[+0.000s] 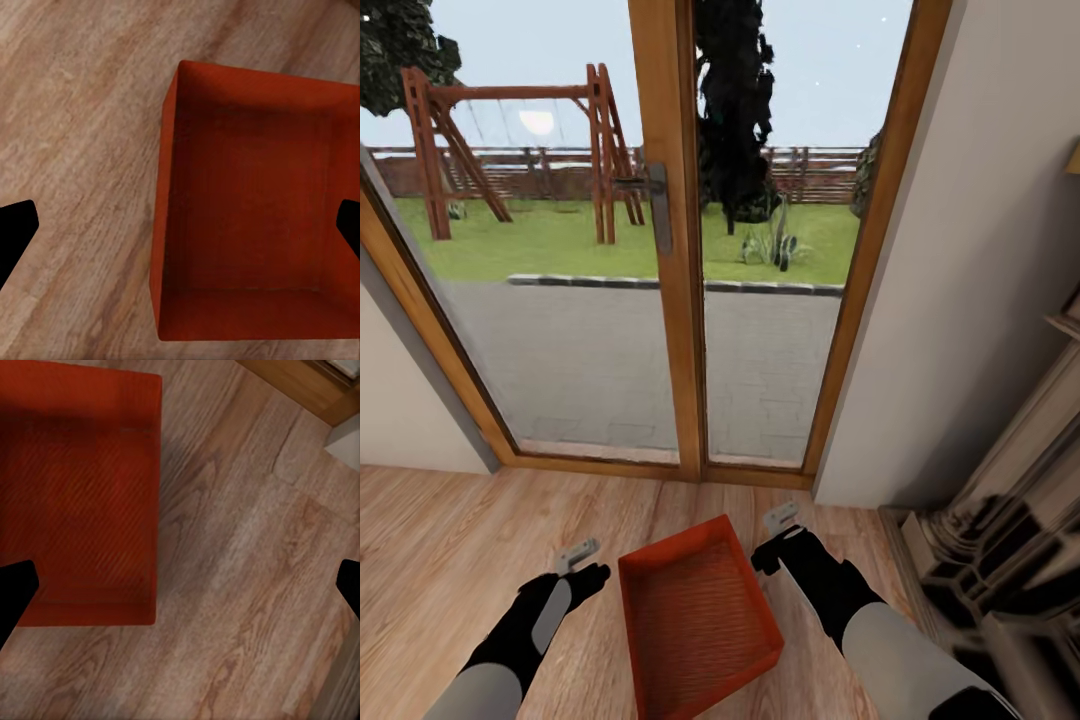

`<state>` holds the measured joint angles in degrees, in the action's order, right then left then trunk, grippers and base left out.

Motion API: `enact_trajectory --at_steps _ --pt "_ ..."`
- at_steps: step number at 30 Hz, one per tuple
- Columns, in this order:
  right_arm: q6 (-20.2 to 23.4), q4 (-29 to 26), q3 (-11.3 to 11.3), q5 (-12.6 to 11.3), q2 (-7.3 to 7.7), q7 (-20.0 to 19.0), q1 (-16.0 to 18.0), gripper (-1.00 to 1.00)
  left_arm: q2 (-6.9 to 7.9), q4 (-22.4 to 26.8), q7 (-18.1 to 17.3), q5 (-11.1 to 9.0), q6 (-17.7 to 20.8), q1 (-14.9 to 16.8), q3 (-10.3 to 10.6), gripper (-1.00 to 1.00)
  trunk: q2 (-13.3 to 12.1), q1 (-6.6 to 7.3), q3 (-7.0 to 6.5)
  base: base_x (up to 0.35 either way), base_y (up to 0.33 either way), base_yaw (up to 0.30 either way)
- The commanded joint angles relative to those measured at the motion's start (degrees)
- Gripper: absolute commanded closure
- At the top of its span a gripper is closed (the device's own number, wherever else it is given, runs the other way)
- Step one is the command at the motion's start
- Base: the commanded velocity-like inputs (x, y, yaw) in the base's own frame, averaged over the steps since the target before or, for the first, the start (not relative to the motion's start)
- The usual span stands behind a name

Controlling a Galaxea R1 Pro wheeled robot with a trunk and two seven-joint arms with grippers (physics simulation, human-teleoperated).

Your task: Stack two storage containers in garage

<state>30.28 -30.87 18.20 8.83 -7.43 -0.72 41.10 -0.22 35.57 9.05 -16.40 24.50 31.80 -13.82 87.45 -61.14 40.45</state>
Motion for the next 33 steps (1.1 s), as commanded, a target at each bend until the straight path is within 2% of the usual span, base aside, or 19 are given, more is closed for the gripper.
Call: enact_trajectory --at_steps 1,13,19,33 --pt "0.4 -0.1 0.2 0.5 -0.05 -0.1 0.0 -1.00 -0.08 0.1 0.4 -0.6 0.3 0.0 -0.1 -1.00 0.4 -0.22 0.24 0.000 0.000 0.000" --pt "0.2 1.9 0.3 0.6 -0.38 -0.1 0.0 -1.00 -0.22 -1.8 0.4 -0.7 -0.1 0.0 -0.2 -1.00 5.3 -2.86 2.39 0.000 0.000 0.000" --pt "0.3 1.6 0.3 0.7 -0.42 -0.1 0.1 -1.00 -0.63 -2.1 0.4 -0.7 -3.0 0.0 -0.2 -1.00 7.7 -4.18 3.47 0.000 0.000 0.000" --pt "0.3 1.7 0.3 0.7 -0.45 -0.1 0.1 -1.00 -0.74 -2.2 0.4 -0.6 -3.2 0.0 -0.2 -1.00 13.3 -7.25 5.98 0.000 0.000 0.000"
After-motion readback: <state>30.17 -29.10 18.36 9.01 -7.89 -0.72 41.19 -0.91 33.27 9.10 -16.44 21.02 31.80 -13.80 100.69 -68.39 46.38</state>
